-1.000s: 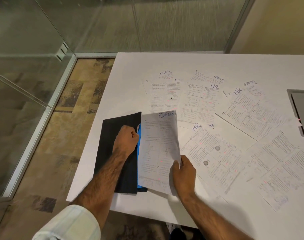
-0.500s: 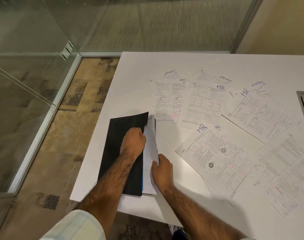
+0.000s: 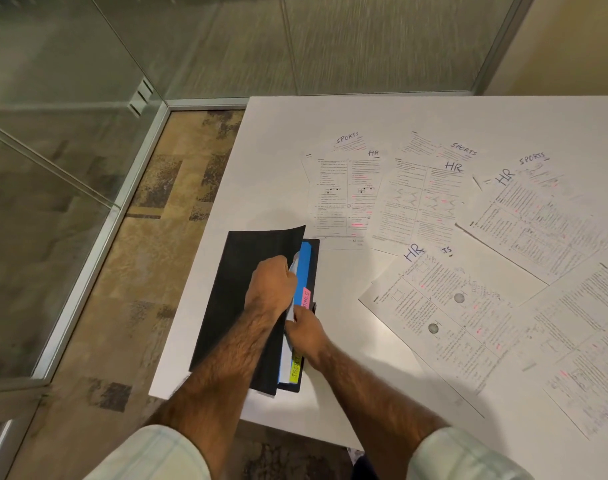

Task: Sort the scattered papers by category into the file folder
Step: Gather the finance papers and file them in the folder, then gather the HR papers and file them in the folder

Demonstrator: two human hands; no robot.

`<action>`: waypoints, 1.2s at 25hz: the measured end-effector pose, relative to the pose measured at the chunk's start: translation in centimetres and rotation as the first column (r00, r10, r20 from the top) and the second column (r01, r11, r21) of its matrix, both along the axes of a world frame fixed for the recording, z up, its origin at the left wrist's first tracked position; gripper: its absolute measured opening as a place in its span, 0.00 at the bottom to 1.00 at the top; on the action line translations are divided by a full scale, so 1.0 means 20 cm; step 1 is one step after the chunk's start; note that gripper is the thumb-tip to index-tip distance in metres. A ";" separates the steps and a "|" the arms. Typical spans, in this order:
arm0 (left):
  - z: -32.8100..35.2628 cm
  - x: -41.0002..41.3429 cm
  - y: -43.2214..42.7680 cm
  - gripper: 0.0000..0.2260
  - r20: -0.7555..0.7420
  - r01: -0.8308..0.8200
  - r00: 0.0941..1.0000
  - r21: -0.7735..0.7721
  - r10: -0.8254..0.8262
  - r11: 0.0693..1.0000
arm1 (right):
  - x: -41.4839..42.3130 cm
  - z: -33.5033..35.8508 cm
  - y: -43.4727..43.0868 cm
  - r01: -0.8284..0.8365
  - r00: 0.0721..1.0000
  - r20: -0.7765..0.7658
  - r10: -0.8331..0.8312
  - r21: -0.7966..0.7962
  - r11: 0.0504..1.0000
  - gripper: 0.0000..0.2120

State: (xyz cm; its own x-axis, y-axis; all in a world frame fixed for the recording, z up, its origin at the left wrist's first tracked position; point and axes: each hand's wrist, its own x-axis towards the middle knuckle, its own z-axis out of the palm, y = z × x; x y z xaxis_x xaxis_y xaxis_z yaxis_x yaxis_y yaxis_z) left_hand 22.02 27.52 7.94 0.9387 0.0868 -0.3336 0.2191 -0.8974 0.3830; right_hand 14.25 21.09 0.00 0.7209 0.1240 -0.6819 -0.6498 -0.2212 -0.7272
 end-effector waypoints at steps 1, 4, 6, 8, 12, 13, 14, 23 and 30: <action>0.00 0.00 0.00 0.07 0.000 -0.004 1.000 0.007 0.004 1.000 | 0.01 0.00 -0.02 -0.045 0.999 -0.016 0.046 0.028 0.999 0.12; 0.00 0.02 0.01 0.07 0.001 -0.017 1.000 0.005 0.017 1.000 | 0.01 0.00 -0.08 -0.142 0.989 -0.038 0.140 -0.041 0.989 0.11; 0.00 0.02 0.00 0.07 -0.003 -0.016 1.000 0.006 0.016 1.000 | 0.00 -0.02 -0.10 -0.123 0.992 -0.009 0.123 -0.133 0.983 0.10; 0.00 0.03 0.00 0.07 -0.002 -0.025 1.000 0.003 0.025 1.000 | -0.03 -0.04 -0.10 -0.074 0.996 0.028 0.079 -0.151 0.986 0.11; 0.00 0.02 -0.03 0.07 -0.014 -0.023 1.000 -0.006 0.023 1.000 | -0.01 -0.02 -0.07 -0.089 0.996 0.004 0.090 -0.138 0.986 0.06; 0.00 0.02 -0.03 0.08 -0.019 -0.024 1.000 -0.005 0.024 1.000 | 0.00 -0.01 -0.06 -0.113 0.994 -0.011 0.112 -0.112 0.987 0.06; -0.01 0.02 -0.03 0.08 -0.022 -0.026 0.999 0.001 0.026 1.000 | 0.01 0.00 -0.06 -0.140 0.990 -0.020 0.139 -0.098 0.985 0.07; -0.09 0.01 -0.09 0.07 0.000 0.069 0.998 0.151 -0.070 0.986 | 0.01 0.02 -0.14 -0.248 0.960 0.048 0.274 -0.297 0.922 0.12; -0.20 -0.09 -0.27 0.17 -0.112 0.272 0.962 0.514 -0.250 0.814 | -0.20 0.16 -0.64 -0.176 0.956 0.110 0.273 -0.530 0.830 0.11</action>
State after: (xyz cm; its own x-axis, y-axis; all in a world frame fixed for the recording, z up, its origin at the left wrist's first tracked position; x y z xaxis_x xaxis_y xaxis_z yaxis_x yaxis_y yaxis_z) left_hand 20.29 22.12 3.95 0.9389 0.0107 -0.3441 -0.0474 -0.9859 -0.1602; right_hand 10.17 8.31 3.26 0.8280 -0.0324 -0.5598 -0.4105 -0.7152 -0.5657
